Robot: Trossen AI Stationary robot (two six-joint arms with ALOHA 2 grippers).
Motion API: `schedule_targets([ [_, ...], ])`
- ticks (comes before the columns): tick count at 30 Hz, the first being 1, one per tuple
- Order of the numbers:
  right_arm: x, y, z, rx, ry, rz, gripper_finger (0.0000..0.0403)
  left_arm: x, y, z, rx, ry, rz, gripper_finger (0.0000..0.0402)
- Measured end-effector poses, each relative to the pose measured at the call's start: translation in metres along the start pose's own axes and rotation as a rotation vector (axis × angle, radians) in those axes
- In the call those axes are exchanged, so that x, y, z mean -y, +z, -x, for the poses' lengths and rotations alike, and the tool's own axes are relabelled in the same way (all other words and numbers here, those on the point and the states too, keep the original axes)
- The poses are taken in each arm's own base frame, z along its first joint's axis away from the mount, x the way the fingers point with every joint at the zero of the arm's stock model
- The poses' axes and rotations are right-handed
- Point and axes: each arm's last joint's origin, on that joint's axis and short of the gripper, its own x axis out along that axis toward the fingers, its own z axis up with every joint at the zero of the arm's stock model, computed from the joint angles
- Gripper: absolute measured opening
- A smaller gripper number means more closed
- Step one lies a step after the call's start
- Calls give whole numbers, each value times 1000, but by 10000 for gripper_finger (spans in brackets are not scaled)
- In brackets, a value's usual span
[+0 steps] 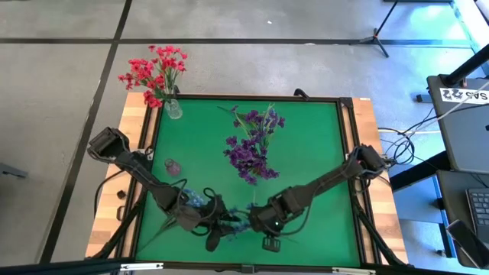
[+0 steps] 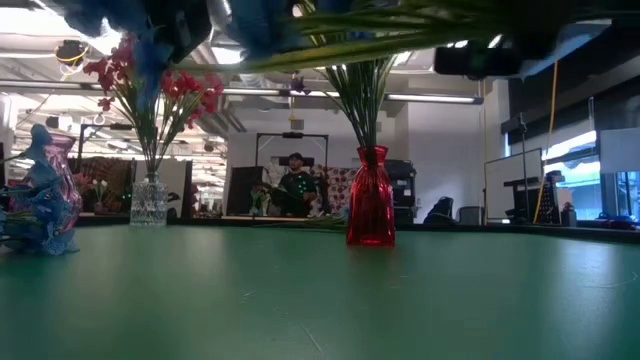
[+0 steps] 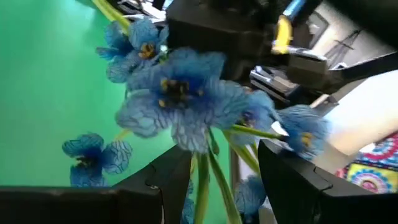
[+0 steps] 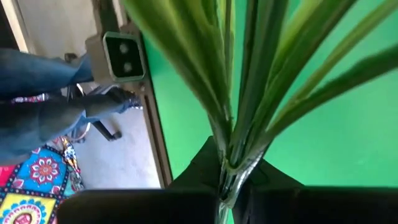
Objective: Sort flowers into vase by color
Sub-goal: Put the right blue flowers into the violet vase
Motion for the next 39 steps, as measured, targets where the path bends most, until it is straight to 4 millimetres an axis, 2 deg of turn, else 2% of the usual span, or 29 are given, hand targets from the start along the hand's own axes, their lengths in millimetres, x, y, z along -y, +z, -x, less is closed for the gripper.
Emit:
schedule_targets([
  [13, -1, 16, 14, 122, -19, -6, 9, -15, 11, -9, 3, 40, 34, 181],
  [23, 8, 26, 18, 158, -14, -28, 9, -15, 14, -11, -3, 13, -11, 181],
  [32, 4, 33, 20, 229, 26, -16, 9, -18, 17, -12, 13, 25, 3, 180],
  [35, 4, 34, 20, 240, 26, -16, 9, -18, 17, -12, 14, 26, 3, 164],
  [39, 4, 35, 20, 258, 22, -14, 9, -18, 17, -12, 13, 24, 4, 108],
])
